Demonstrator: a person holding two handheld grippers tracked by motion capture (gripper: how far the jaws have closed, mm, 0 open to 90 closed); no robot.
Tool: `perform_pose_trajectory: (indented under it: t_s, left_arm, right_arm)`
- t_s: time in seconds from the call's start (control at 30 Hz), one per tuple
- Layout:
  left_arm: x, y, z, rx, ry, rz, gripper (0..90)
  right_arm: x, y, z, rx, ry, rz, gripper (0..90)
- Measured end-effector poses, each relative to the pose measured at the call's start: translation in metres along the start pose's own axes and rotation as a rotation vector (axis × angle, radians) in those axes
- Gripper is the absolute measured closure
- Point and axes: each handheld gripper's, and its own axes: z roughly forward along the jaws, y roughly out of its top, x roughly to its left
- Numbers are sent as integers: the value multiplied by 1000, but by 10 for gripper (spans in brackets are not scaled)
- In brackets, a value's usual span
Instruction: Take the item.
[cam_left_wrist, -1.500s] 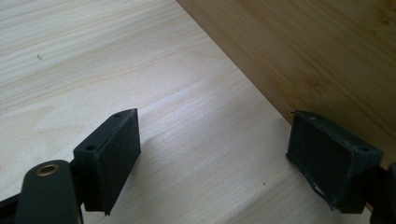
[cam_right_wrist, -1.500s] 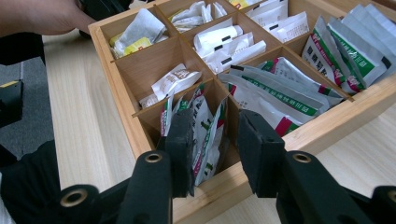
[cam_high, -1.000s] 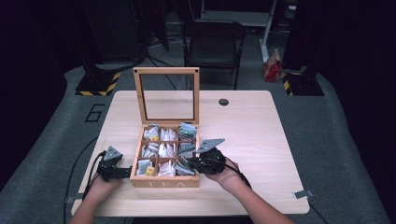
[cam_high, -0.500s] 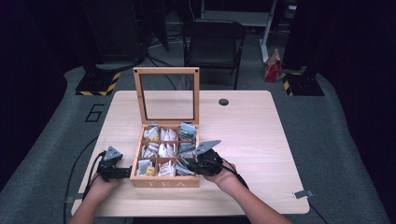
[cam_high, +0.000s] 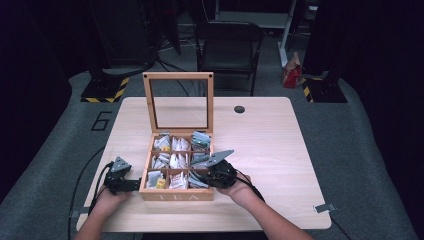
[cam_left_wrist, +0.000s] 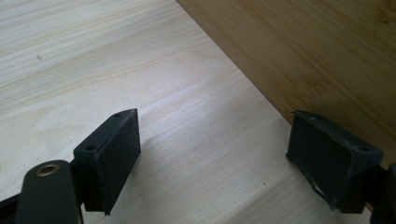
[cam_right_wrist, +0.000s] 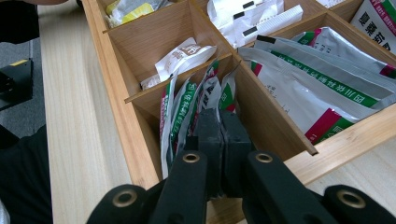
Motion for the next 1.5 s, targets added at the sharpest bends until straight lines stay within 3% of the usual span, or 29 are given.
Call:
perform_pose_trajectory:
  t_s: [0.6, 1.0, 1.5]
  left_arm:
    - [-1, 0, 1, -8, -1, -15, 168]
    - [-1, 0, 1, -7, 1, -13, 169]
    - [0, 0, 1, 0, -3, -12, 169]
  right_arm:
    - [3, 7, -18, -46, 5, -22, 900]
    - [7, 24, -59, -130, 26, -15, 900]
    - [6, 39, -98, -183, 19, -29, 900]
